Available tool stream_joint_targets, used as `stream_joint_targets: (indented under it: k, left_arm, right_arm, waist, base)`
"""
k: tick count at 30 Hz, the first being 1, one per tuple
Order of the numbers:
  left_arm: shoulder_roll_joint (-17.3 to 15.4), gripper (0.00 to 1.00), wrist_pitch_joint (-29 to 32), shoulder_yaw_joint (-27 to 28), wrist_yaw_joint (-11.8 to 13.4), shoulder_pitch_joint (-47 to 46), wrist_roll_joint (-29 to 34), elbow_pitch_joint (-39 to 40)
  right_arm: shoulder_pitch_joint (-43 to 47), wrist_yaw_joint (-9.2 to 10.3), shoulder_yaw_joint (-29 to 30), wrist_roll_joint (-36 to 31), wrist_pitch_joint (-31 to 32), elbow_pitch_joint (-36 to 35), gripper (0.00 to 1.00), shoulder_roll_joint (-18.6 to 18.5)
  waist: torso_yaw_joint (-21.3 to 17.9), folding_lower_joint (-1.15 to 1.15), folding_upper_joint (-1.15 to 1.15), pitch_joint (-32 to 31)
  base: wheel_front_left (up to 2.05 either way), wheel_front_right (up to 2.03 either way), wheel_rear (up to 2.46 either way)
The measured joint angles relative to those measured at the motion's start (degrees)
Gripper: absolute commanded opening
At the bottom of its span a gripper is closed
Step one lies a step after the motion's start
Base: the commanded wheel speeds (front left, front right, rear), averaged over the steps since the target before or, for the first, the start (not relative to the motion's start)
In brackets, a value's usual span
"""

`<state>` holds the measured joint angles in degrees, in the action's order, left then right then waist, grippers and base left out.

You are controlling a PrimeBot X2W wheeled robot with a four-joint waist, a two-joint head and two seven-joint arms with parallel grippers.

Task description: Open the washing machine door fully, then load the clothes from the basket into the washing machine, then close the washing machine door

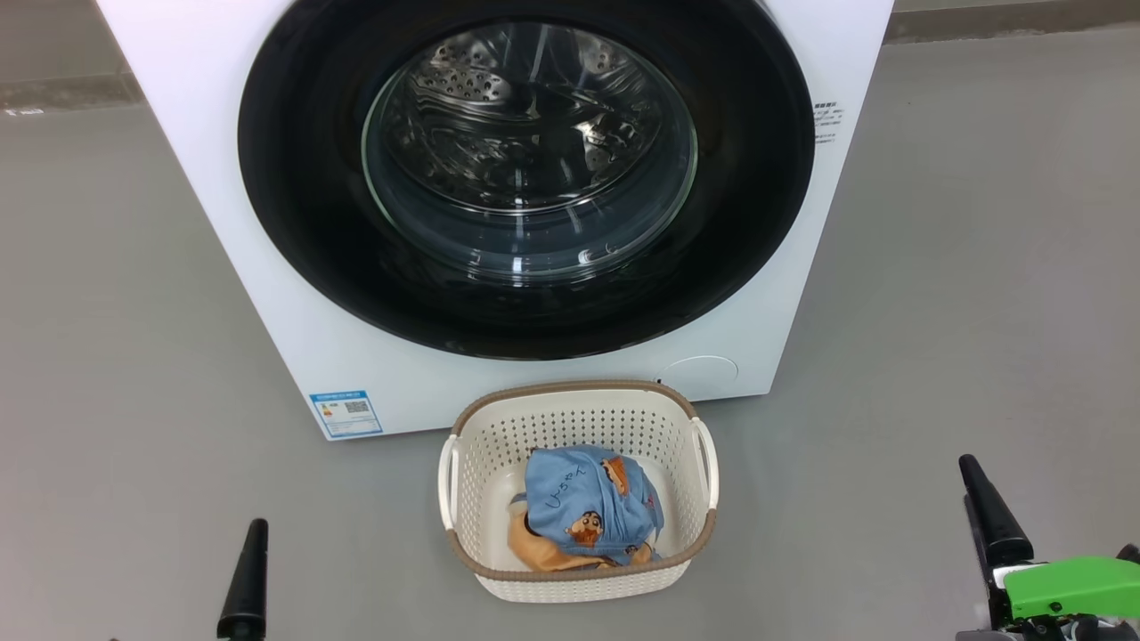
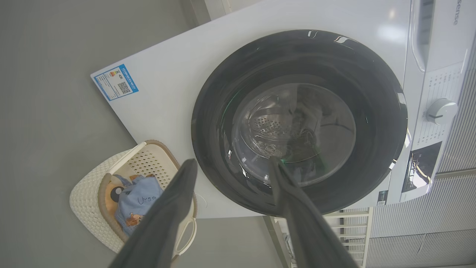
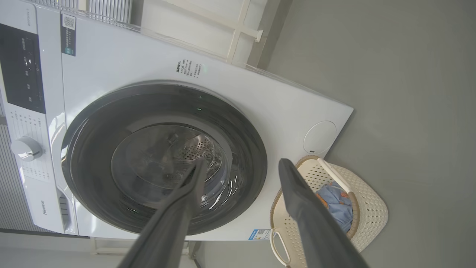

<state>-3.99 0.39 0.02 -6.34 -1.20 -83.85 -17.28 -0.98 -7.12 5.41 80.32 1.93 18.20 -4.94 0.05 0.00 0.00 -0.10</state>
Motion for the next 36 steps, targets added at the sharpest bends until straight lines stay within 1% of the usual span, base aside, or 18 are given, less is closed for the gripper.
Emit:
stream_joint_targets:
  k: [3,10,18,26,36]
  left_arm:
    - [-0.8,1.0,-0.9,-0.7,1.2,-0.4,3.6,-0.1]
    - [-1.9,1.0,-2.0,-2.6,3.3,-1.0,11.9,0.0]
    - [-3.0,1.0,-3.2,-4.4,5.5,-1.0,20.2,-0.1]
    - [-3.5,1.0,-4.5,-5.7,6.8,-1.0,26.0,-0.3]
    - [-4.2,1.0,-6.1,-7.5,8.3,-1.3,32.1,-1.2]
  right_arm:
    - [0.0,0.0,-0.1,-5.2,-1.0,0.1,1.0,-0.8]
    - [-0.1,-0.01,0.0,-17.5,-2.0,0.0,1.0,-1.0]
    - [-0.1,-0.01,0.3,-28.2,-2.0,-1.5,1.0,-1.0]
    - [0.0,-0.01,-0.1,-34.7,-2.0,-3.1,1.0,-1.0]
    - [0.1,-0.01,-1.8,-40.9,-2.0,-5.2,1.0,-0.7]
  waist:
    - [0.0,0.0,0.0,-0.1]
    - [-0.1,0.0,0.0,-0.3]
    - [-0.1,0.0,0.0,-0.5]
    - [0.0,0.0,0.0,-0.7]
    - [0.2,0.0,0.0,-0.9]
  base:
    - [0.0,0.0,0.0]
    - [0.0,0.0,0.0]
    - [0.0,0.0,0.0]
    - [0.0,0.0,0.0]
    - [0.0,0.0,0.0]
